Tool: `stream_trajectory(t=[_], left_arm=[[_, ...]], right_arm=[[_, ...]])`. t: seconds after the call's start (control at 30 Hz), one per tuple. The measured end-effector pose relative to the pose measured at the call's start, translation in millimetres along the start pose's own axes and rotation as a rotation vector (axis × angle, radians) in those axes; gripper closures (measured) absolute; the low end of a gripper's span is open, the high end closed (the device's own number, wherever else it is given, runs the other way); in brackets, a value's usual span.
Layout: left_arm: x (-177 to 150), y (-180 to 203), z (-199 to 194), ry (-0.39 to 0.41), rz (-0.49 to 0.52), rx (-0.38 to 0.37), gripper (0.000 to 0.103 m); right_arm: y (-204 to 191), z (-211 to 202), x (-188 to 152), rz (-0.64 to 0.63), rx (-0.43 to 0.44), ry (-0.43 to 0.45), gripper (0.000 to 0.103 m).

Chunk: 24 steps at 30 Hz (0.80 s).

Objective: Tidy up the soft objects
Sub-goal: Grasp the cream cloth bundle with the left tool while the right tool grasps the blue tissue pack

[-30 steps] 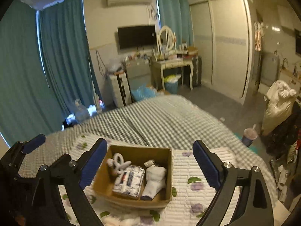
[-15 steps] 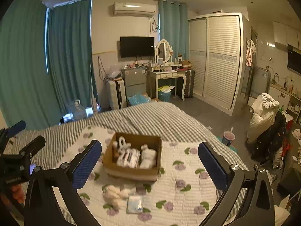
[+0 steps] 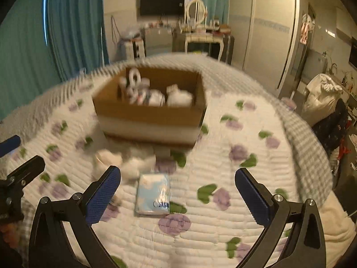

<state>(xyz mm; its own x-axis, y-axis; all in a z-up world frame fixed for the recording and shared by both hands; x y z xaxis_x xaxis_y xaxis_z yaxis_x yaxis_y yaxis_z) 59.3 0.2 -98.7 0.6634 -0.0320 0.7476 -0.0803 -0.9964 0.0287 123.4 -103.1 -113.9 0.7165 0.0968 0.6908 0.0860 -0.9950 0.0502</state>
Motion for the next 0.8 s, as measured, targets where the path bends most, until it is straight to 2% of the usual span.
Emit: stream_trajectory(t=[0.13,0.2,0.4,0.47,0.5,0.53,0.8], left_arm=[[-17.5,2.5,27.7,-0.055,0.026,-0.009,0.001],[-22.8,4.2,36.4,-0.067,0.036,-0.016,0.001],[-37.9,4.5,60.2,-0.126,0.042,-0.035,0.001],[-40.5,4.7,64.1,-0.139,0.041,-0.035,0.001],[-41.8,4.8,66.1,-0.143,0.039,-0.039,0.001],[-42.8,5.8,67.6,-0.149,0.034,-0.046,0.001],[-41.2,27.9,70.3,-0.166,0.044,-0.108,0.002]], right_arm=[[-10.2,37.3,-22.3,-0.021,-0.027,-0.072,0.006],[-16.7,50.7,-30.0,-0.023,0.007,-0.104,0.013],[-26.0,82.7,-47.4,-0.013,0.071,-0.181,0.024],[-25.3,85.1,-49.0,-0.008,0.073,-0.183,0.03],[-24.6,84.6,-48.3,-0.006,0.074,-0.18,0.037],[-23.0,83.4,-47.6,-0.001,0.073,-0.176,0.05],[0.1,59.4,-28.7,0.051,0.058,-0.107,0.052]])
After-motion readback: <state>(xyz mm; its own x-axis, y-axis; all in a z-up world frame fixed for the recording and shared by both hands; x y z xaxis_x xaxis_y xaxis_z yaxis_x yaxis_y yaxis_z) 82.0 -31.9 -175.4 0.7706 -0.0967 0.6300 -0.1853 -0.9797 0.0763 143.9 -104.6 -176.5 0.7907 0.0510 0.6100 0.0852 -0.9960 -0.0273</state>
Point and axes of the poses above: each gripper's, at about its wrist camera, not at the fingertips, and z roughly the way its jaws point, y to its right, x to its top, the point moved 6 cm from there along z, roughly the way its jaws point, and after that the axes turned 4 degrees about -x, right-handed, at the moved point
